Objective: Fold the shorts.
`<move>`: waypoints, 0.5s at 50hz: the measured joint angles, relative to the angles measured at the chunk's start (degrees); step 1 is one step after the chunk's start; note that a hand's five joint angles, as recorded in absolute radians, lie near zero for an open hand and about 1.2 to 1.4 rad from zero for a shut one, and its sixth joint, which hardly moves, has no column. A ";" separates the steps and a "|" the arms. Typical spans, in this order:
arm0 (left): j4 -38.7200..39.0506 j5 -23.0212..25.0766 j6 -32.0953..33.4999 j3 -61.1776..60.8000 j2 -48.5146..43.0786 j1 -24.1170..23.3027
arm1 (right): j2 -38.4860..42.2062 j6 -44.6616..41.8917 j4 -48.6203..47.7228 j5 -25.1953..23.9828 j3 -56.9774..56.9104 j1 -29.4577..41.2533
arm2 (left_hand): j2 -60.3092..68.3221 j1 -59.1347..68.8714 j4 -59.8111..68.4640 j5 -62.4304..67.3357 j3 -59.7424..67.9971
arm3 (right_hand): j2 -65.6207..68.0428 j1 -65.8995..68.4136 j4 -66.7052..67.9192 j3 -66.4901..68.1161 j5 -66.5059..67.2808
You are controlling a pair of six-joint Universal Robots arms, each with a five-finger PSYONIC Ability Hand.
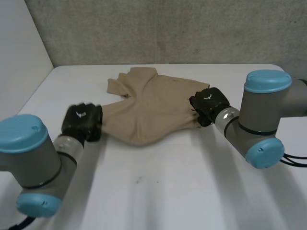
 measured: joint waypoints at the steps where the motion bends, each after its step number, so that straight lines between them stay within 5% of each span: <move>1: -0.79 0.00 0.00 -0.24 0.14 -0.33 | -0.52 0.02 0.28 0.01 0.56 0.00 | 0.00 0.00 0.00 0.00 0.00 | 0.00 0.00 0.01 0.00 0.00; 17: -23.52 0.14 4.80 -3.42 15.72 -3.14 | -14.26 -2.42 9.52 -1.75 16.09 -0.77 | 0.02 0.00 0.00 0.00 0.00 | 0.00 0.00 0.00 0.06 0.00; 25: -38.38 1.49 11.52 -7.56 24.88 -4.43 | -20.61 -13.54 21.83 -1.61 21.14 -2.92 | 0.02 0.00 0.00 0.00 0.00 | 0.00 0.00 0.01 0.06 0.00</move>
